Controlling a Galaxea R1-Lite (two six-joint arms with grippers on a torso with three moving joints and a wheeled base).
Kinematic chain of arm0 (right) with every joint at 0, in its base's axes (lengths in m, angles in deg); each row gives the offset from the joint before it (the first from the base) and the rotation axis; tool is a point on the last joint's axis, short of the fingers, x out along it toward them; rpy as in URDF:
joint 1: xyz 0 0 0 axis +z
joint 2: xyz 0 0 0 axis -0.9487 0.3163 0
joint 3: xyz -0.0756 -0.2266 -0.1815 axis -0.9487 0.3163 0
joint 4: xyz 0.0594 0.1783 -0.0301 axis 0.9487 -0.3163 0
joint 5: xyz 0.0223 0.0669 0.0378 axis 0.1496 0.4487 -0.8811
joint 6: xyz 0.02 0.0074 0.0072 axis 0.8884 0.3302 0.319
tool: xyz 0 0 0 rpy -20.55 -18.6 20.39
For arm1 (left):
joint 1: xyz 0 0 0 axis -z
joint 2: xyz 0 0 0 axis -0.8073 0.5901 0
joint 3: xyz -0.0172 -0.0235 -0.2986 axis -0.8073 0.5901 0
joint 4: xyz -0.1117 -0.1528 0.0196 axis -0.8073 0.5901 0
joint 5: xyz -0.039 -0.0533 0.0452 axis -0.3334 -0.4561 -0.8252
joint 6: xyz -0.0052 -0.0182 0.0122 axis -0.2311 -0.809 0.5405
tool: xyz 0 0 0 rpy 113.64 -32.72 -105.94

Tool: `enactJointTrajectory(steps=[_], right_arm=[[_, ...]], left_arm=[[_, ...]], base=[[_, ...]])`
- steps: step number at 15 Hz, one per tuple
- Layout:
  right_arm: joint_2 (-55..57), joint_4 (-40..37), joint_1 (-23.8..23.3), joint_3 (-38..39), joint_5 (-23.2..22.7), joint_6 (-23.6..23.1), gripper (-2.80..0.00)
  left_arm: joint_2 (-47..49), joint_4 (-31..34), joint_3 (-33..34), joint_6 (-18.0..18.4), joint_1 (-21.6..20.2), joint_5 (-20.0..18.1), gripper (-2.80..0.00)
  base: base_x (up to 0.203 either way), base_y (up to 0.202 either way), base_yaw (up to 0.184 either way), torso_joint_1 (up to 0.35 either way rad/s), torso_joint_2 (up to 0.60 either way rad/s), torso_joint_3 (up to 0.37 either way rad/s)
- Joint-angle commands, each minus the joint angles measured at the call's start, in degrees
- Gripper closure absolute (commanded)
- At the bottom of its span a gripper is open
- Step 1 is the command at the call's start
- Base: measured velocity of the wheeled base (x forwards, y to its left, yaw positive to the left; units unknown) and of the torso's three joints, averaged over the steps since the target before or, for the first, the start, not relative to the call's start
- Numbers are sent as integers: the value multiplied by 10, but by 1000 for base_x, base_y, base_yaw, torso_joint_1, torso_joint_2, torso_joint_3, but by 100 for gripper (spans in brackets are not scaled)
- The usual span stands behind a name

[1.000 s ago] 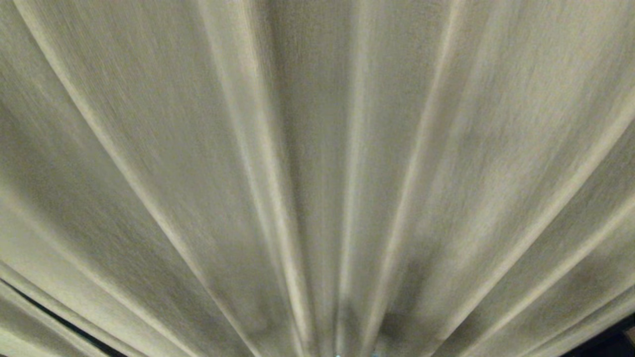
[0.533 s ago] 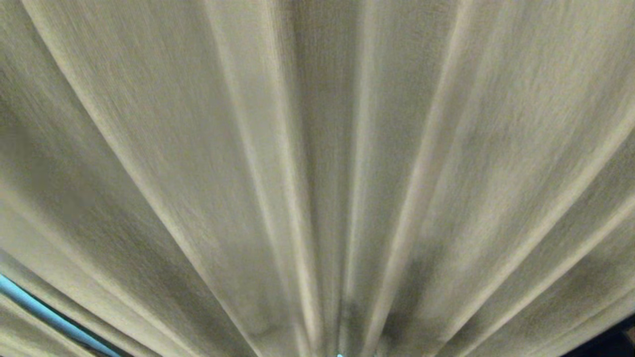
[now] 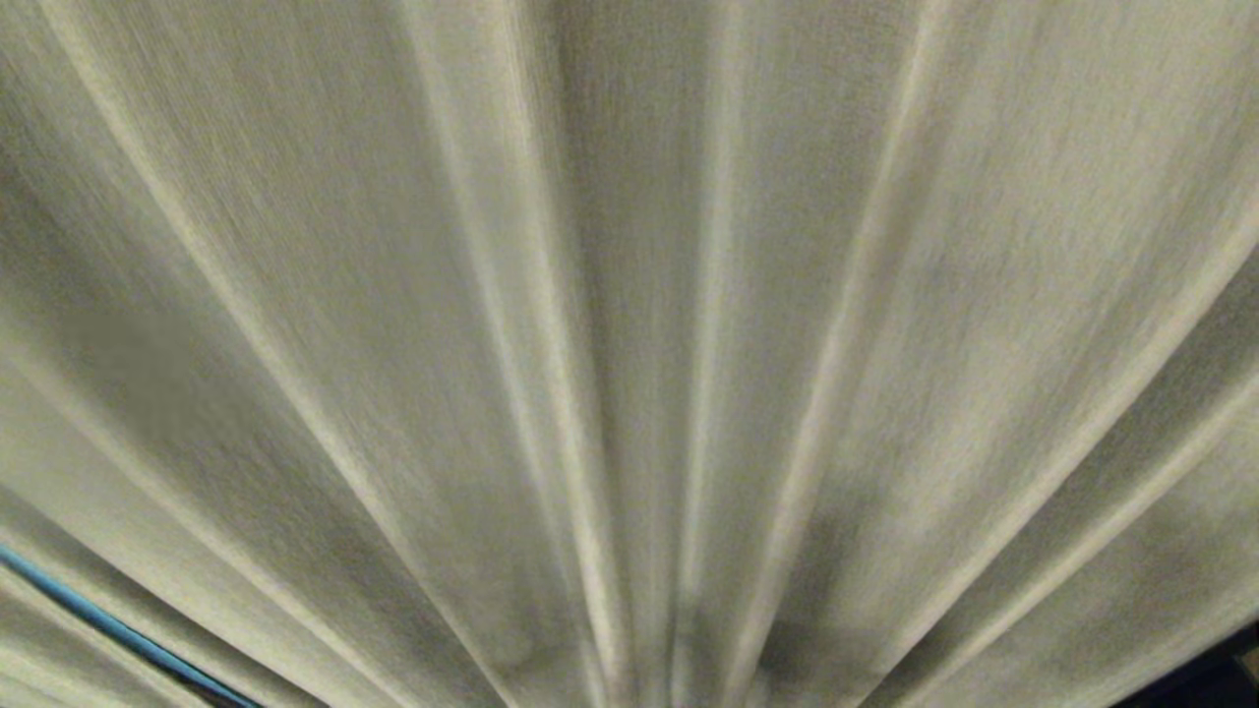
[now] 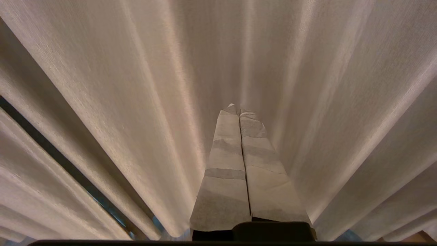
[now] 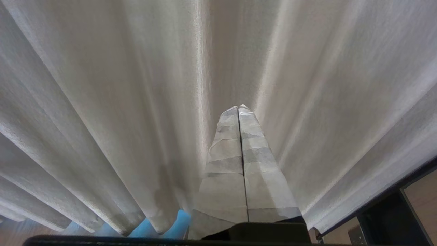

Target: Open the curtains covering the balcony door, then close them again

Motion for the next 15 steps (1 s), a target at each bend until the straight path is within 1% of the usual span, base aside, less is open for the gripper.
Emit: enactJointTrajectory(steps=[1, 4, 6, 15], right_arm=[[0, 0, 0, 0, 0, 0, 0], [0, 0, 0, 0, 0, 0, 0], [0, 0, 0, 0, 0, 0, 0], [0, 0, 0, 0, 0, 0, 0]], left_arm=[[0, 0, 0, 0, 0, 0, 0], [0, 0, 0, -3, 0, 0, 0], [0, 0, 0, -3, 0, 0, 0], [0, 0, 0, -4, 0, 0, 0]], base=[[0, 0, 0, 0, 0, 0], [0, 0, 0, 0, 0, 0], [4, 101, -3, 2, 4, 2], [0, 192, -1, 4, 1, 3]])
